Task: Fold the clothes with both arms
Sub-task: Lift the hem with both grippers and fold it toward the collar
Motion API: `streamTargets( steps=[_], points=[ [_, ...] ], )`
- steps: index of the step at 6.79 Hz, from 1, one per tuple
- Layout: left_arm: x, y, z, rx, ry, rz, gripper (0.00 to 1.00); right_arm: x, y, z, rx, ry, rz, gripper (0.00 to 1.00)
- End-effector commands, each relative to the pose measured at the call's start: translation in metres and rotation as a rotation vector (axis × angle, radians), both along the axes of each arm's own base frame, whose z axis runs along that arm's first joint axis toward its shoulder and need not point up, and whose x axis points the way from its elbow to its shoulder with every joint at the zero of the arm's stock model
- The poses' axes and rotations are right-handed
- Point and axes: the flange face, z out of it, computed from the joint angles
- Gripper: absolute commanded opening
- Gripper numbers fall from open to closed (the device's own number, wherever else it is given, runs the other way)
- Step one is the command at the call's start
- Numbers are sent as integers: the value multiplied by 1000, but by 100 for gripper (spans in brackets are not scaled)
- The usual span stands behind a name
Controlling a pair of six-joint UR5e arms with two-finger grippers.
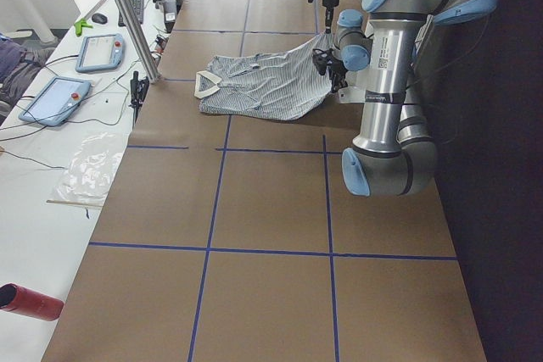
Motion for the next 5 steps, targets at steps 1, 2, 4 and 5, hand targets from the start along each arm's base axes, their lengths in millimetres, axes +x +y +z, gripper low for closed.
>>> streamTargets(
  steps=[1,2,4,5],
  points=[
    [-35,-71,-25,117,33,-85,0,35,-90,5,202,49,52,0],
    [-44,-117,-19,139,-2,-159,0,33,-142,12,269,104,72,0],
    [-17,-208,7,141,-26,-275,0,-5,-230,3,253,167,140,0],
    [-8,-243,33,140,3,-305,0,-19,-270,2,260,177,166,0]
  ],
)
